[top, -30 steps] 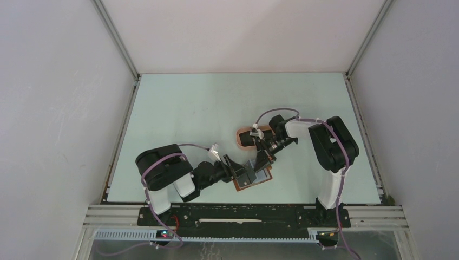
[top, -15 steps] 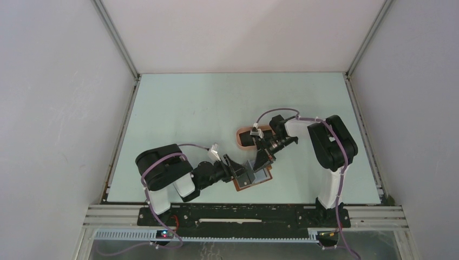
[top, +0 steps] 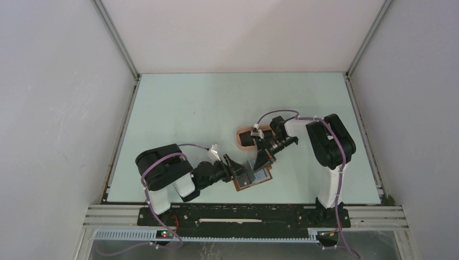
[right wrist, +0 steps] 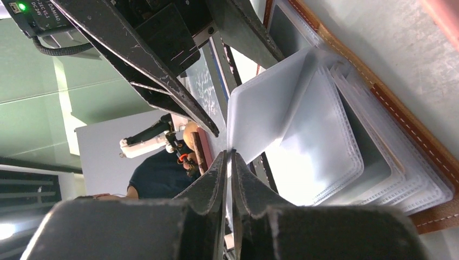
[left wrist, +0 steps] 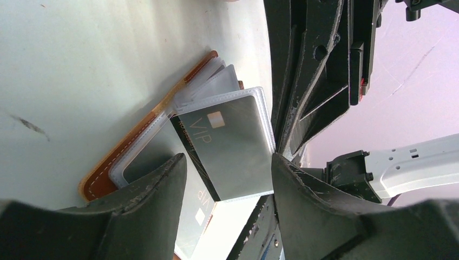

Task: Put the credit cards into the card holder
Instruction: Turn over the card slot in the card holder.

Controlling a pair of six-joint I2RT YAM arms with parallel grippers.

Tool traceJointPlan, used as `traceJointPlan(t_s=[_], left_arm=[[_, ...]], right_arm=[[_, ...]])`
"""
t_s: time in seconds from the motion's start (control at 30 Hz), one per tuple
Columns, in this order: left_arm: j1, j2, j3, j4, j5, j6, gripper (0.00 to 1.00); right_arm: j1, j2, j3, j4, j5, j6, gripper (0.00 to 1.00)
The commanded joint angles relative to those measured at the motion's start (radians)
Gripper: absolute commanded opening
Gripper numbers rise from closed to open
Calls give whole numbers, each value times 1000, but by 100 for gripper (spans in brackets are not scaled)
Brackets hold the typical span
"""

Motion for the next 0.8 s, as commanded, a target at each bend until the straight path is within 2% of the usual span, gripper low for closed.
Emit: traceJointPlan(t_s=[0.0,0.3,0.77], left_arm=[[7,-20,-17,32,4,18,66],[8,-18,-19,31,0,18,70],[8,-9,-17,31,-4,14,71]], right_arm=[[1,10,27,-14,-59,-16,14],[27,19,37,-25,-39,-25,16],[33,42,37,-20,-42,-17,8]])
